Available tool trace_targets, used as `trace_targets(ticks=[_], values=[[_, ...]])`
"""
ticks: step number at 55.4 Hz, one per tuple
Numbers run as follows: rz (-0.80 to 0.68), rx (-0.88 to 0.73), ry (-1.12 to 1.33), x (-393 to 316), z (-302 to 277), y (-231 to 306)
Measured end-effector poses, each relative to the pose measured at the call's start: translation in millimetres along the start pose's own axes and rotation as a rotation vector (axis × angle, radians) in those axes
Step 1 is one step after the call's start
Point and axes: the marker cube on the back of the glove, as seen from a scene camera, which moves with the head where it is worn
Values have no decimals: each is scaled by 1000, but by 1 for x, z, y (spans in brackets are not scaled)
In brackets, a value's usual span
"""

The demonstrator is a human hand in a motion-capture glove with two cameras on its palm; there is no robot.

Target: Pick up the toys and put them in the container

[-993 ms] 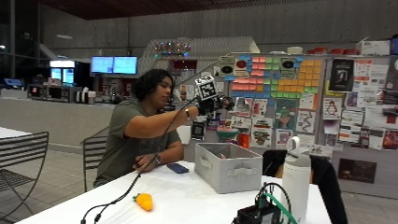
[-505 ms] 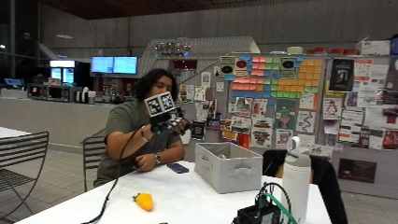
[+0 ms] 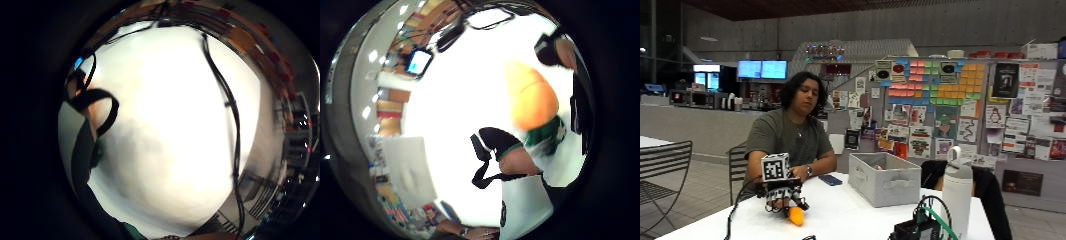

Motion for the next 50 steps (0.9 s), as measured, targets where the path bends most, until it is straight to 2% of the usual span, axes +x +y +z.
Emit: trace_targets(ticks=[6, 11, 20, 24, 27, 31, 35, 38, 43, 50], values=[[-82, 48, -19, 2, 8, -11], [25, -38, -26, -4, 7, -1], [-13, -1, -82, -8, -13, 1], [-144, 72, -175, -12, -42, 5], [-256, 13, -225, -14, -74, 25], [-224, -68, -326, -35, -136, 58], [-81, -74, -399, -64, -194, 92], [-199, -16, -439, -79, -227, 108], [-509, 155, -531, -114, -276, 122], [-813, 64, -651, -182, -335, 155]])
